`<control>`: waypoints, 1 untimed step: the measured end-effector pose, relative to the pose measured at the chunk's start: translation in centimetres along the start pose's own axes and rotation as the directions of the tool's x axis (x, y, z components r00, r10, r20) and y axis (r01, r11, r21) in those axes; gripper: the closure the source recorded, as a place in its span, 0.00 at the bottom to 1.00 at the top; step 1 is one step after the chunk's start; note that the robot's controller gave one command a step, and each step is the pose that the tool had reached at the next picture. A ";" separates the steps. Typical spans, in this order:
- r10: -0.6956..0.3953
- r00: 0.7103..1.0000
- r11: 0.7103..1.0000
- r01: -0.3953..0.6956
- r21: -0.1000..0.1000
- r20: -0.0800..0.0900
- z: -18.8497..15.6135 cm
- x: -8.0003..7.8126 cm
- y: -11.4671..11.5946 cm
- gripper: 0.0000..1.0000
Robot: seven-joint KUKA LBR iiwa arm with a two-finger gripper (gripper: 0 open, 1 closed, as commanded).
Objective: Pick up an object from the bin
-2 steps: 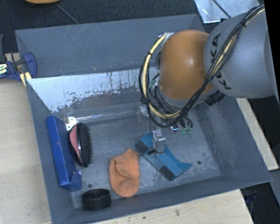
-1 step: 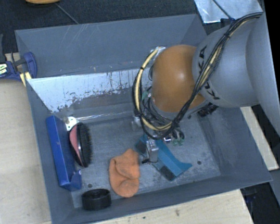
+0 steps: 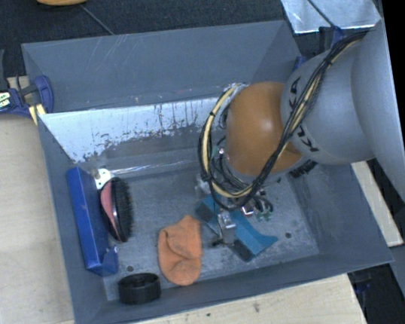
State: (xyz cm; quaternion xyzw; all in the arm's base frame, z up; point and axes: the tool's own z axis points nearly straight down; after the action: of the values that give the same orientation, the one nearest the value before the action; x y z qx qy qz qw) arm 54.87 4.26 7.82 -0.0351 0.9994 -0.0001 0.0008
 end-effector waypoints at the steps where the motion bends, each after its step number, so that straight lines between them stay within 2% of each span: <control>1: 0.167 0.986 0.986 -0.167 -0.003 0.013 0.6 2.1 -0.2 1.00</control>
Offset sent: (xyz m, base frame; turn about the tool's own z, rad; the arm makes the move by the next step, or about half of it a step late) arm 0.0000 0.0000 0.0000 0.0000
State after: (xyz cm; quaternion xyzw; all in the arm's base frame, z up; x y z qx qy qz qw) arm 52.75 3.95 7.25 0.0486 0.9988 0.0011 0.0076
